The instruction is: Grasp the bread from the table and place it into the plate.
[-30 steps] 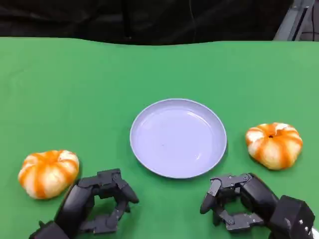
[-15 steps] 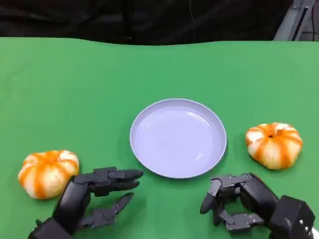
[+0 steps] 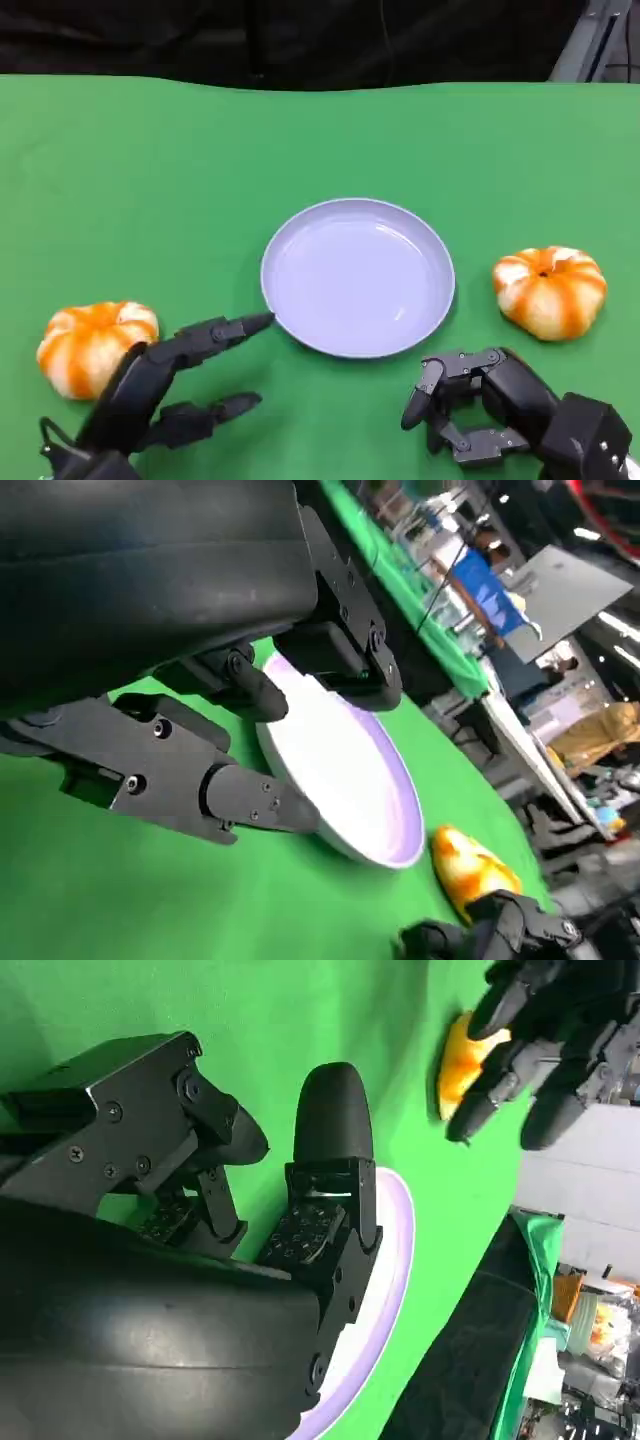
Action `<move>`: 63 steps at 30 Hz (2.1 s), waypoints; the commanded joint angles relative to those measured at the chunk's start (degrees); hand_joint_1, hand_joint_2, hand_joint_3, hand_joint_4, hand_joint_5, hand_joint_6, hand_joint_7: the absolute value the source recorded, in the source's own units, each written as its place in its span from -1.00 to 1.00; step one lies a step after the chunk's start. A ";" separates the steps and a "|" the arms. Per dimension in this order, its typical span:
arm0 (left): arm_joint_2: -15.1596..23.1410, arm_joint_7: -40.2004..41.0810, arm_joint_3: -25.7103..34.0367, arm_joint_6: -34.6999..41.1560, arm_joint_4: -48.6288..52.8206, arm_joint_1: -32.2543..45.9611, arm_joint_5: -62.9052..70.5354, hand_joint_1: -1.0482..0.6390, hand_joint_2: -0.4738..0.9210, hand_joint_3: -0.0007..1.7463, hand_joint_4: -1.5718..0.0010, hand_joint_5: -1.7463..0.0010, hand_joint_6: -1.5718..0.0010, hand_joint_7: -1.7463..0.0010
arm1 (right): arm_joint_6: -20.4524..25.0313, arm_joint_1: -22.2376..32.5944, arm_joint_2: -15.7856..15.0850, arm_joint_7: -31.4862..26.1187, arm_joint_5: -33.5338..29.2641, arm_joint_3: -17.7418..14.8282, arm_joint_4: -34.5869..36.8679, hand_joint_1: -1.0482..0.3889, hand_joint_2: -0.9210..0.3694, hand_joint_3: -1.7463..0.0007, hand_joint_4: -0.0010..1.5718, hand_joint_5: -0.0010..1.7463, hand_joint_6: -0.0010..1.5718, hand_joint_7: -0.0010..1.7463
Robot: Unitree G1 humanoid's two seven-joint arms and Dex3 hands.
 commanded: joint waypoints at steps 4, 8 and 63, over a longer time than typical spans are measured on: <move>3.94 12.84 -0.13 1.36 -6.03 2.01 11.45 -0.37 1.00 -0.88 0.15 0.99 0.19 0.99 | 0.29 -0.41 -0.46 0.90 1.21 -0.43 0.17 0.75 -0.44 -0.25 0.24 0.54 0.26 0.11; 6.11 22.59 0.16 5.80 -13.88 4.22 21.32 -0.55 1.00 -0.84 0.19 0.99 0.16 0.99 | 0.29 -0.39 -0.67 0.59 0.80 -0.25 0.14 0.74 -0.44 -0.24 0.24 0.54 0.26 0.11; 16.35 37.23 -11.74 43.32 -6.60 -0.73 25.10 -0.70 1.00 -0.83 0.57 0.99 0.37 1.00 | -0.51 -0.16 -0.54 1.08 1.00 -0.32 0.36 0.71 -0.41 -0.29 0.25 0.54 0.26 0.10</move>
